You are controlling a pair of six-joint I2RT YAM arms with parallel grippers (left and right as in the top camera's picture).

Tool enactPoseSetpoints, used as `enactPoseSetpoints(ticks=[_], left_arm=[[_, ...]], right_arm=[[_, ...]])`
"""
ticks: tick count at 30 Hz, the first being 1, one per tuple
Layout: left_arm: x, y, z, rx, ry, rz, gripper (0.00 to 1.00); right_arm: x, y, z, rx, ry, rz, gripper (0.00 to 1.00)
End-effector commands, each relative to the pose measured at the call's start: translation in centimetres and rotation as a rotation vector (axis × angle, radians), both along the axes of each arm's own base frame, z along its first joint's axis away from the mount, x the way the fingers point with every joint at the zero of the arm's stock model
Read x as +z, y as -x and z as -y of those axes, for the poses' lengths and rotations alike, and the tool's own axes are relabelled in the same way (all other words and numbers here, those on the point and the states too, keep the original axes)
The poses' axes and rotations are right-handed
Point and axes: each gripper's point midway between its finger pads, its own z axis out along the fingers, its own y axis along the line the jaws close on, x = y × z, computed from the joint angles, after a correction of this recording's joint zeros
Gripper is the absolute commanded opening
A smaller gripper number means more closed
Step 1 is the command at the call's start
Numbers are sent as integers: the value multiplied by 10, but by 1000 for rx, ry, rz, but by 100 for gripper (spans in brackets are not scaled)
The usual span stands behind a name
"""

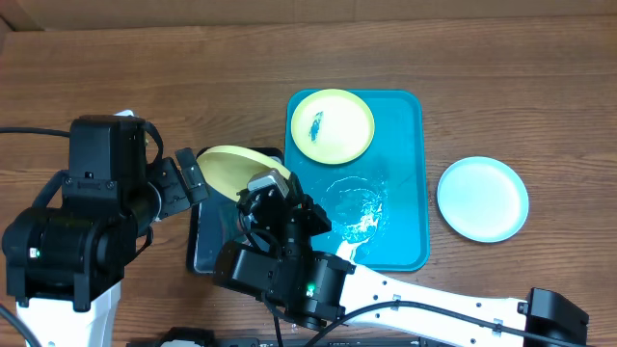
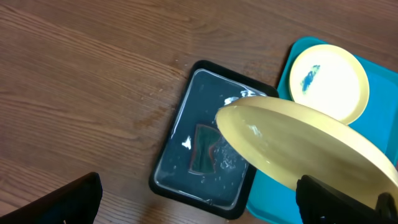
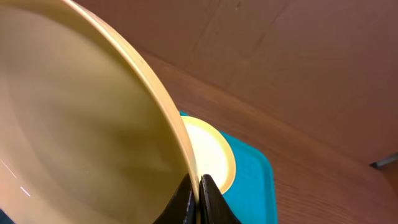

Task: Clean dirty plates on tray and stack at the side
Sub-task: 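Lift the yellow plate with the right gripper and tilt it over the black tray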

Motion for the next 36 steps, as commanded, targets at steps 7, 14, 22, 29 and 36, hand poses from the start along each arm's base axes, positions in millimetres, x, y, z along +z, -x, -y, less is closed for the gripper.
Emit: enactPoseSetpoints(ticks=[7,14,22,29,36], left_arm=[[31,33,-38,205,-90,144,100],[32,39,-42,214,-103,149,100],[30,37,-41,212,-106,134,100],[30,37,-41,212,-106,134,100],[30,37,-41,212,-106,134,100]], right_arm=[[13,0,3,-14,15,42,4],[13,0,3,-14,15,42,4],[13,0,3,-13,15,42,4],[13,0,3,-14,15,42,4],[13,0,3,-14,15,42,4]])
